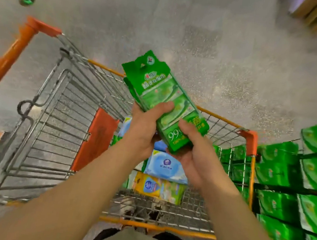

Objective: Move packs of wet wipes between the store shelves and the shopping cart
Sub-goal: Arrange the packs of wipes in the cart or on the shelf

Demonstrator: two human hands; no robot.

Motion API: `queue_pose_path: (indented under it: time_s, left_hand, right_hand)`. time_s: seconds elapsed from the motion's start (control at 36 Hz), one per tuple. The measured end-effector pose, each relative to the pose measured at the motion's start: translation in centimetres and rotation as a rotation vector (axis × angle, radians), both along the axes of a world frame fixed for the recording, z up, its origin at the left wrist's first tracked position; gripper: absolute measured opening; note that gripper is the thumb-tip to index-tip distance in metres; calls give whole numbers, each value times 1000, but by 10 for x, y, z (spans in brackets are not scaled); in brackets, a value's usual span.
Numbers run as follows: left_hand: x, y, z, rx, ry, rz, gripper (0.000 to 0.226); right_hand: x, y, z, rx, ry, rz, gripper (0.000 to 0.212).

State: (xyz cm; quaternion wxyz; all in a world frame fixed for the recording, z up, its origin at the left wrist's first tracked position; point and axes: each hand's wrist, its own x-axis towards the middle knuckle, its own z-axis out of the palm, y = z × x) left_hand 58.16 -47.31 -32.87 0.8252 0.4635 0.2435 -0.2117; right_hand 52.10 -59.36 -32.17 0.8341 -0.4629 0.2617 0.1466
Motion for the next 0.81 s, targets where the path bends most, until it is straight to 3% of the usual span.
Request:
queue_pose_path:
  time_s: [0.11,0.19,0.31,0.44,0.67,0.81]
  left_hand:
    - [4,-4,28,-22,-45,-79,91]
    - [1,-4,44,-15,-91,-136,80]
    - [-9,-9,69,-38,-126,-266,94]
    - [-26,-14,98,-73,-198,-473,95]
    - [-67,-31,117,-82,-308,-692,77]
    - [-103,-53,130,-98,-350,-870,77]
  right_hand:
    - [-5,-36,26,-58,11,-34,85]
    - [-7,-52,52,-95,-29,-40,61]
    - [-13,-51,85,-194,-92,27,44]
    - [-40,-36,110,-118,-96,-26,47]
    - [-107,-8,132,-101,-126,-322,33]
    - [-162,-9,145,-121,-123,-519,44]
